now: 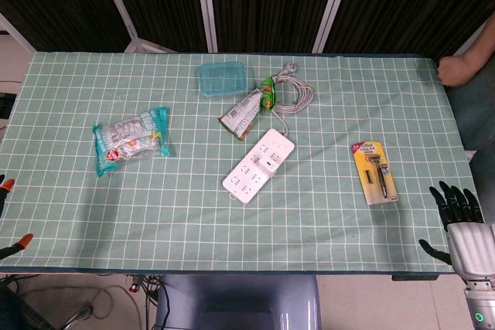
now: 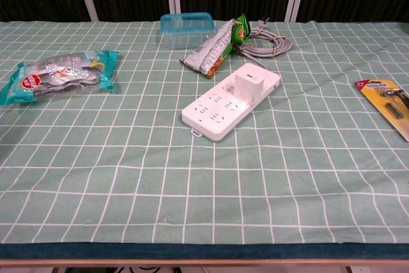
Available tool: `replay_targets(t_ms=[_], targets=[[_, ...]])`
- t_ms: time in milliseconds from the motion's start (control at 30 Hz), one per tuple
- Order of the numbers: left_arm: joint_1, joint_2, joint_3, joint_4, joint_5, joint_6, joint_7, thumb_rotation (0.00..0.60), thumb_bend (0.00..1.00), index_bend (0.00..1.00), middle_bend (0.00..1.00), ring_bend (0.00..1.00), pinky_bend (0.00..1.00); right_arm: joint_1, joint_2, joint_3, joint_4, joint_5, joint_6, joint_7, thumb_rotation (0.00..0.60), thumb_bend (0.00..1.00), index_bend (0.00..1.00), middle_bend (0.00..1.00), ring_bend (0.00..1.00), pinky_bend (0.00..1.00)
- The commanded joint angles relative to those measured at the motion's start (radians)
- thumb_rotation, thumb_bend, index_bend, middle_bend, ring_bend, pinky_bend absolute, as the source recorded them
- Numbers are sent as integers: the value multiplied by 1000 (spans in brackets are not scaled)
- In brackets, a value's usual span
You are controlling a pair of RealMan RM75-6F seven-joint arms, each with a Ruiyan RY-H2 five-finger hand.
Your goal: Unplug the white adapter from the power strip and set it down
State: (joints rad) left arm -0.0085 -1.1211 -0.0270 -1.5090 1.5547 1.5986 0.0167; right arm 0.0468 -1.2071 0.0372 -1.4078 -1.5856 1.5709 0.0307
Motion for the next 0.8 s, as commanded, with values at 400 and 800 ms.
replay_targets(t_ms=[400,800], targets=[[-5,-4,8,-5,11,-11,10,600,28,0,0,0,28,3,-2,-8,-3,-12,-7,-3,600,156,0,0,0,0],[-127,-21,-8,-136,65,-156,141,600,291,24,0,0,48,31,-1,5,-30,-9,-41,-19,600,155,0,0,0,0]])
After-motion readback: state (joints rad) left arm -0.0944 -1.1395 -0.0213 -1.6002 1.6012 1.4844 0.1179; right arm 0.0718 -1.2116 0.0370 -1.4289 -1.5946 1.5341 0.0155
